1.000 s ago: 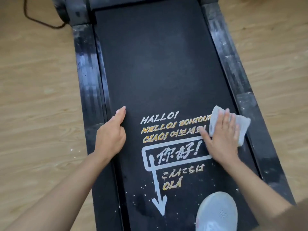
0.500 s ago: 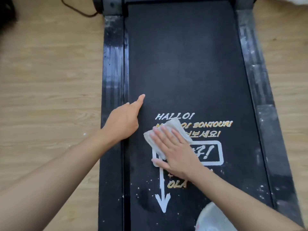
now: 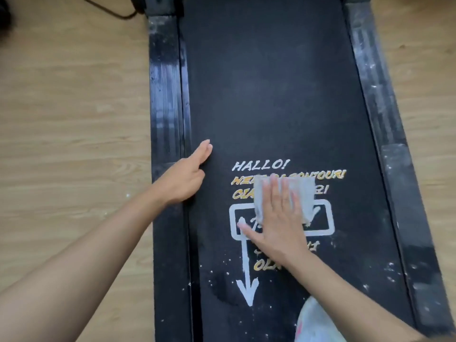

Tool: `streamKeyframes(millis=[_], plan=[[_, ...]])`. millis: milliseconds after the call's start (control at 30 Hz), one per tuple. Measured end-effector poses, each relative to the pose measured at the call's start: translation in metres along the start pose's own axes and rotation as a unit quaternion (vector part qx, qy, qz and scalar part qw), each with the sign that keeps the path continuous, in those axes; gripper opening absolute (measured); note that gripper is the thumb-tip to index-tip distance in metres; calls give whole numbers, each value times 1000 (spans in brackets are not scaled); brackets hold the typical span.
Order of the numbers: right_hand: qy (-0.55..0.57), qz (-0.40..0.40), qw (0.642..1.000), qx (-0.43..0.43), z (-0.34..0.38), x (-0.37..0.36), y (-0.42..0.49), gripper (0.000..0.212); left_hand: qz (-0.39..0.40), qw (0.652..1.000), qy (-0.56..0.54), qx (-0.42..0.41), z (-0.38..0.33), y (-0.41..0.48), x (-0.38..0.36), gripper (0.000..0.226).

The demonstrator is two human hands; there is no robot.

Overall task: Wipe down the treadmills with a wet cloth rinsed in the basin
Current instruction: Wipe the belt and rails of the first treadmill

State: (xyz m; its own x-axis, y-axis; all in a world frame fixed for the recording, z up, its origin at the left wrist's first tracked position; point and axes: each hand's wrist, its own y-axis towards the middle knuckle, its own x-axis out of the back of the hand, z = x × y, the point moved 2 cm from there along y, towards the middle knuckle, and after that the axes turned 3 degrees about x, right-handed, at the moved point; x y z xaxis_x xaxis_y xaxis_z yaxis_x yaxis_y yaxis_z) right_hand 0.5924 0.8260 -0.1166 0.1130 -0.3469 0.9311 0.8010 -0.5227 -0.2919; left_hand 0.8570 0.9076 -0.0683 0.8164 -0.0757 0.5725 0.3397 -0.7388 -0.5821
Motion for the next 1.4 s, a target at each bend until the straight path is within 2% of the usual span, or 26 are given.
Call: streamKeyframes(millis=[100,167,267,333,433,533,600,767,833,900,1000,1100,1200,1233,1300,1333,1367,1400], plan=[[-46,29,975,217,86,-19,28,110,25,999,-29,-1,3,2,13,64],[-53,42,962,265,106,-22,33,106,39,999,3,-6,-1,4,14,60],[-69,25,951,301,73,-17,30,96,9,999,48,-7,-8,8,10,59],[-79,6,963,256,26,-8,25,92,-14,999,51,-5,-8,8,2,59],[-58,-17,996,73,-57,9,6,89,-36,999,36,5,-3,6,-19,59],[-13,-31,996,-83,-142,27,-30,88,-78,996,32,16,-8,4,-27,57],[14,-38,991,-130,-177,36,-47,91,-116,993,24,25,-12,4,-30,54],[33,-50,990,-124,-178,43,-52,92,-154,987,16,33,-24,3,-43,53],[47,-77,984,-152,-175,52,-57,89,-163,986,4,22,-29,-1,-46,56],[44,-124,974,-185,-174,56,-67,71,-181,983,-23,-13,-34,-5,-50,57],[53,-151,970,-184,-174,49,-76,30,-202,975,-31,-85,-37,-5,-62,58],[82,-142,965,-205,-176,56,-64,25,-197,969,-25,-146,-48,-6,-82,53],[163,-115,956,-213,-151,63,-46,24,-179,963,-38,-198,-67,-12,-102,37],[206,-106,952,-202,-134,65,-42,22,-152,970,-50,-184,-75,-15,-108,30],[281,-80,943,-160,-89,65,-33,18,-44,986,-142,-72,-93,-20,-114,23],[314,-68,938,-132,-64,65,-30,15,27,970,-242,0,-101,-24,-116,33],[338,-58,934,-101,-42,64,-28,14,84,937,-333,63,-104,-25,-122,44],[351,-49,933,-66,-22,63,-27,11,109,910,-388,92,-106,-27,-124,51]])
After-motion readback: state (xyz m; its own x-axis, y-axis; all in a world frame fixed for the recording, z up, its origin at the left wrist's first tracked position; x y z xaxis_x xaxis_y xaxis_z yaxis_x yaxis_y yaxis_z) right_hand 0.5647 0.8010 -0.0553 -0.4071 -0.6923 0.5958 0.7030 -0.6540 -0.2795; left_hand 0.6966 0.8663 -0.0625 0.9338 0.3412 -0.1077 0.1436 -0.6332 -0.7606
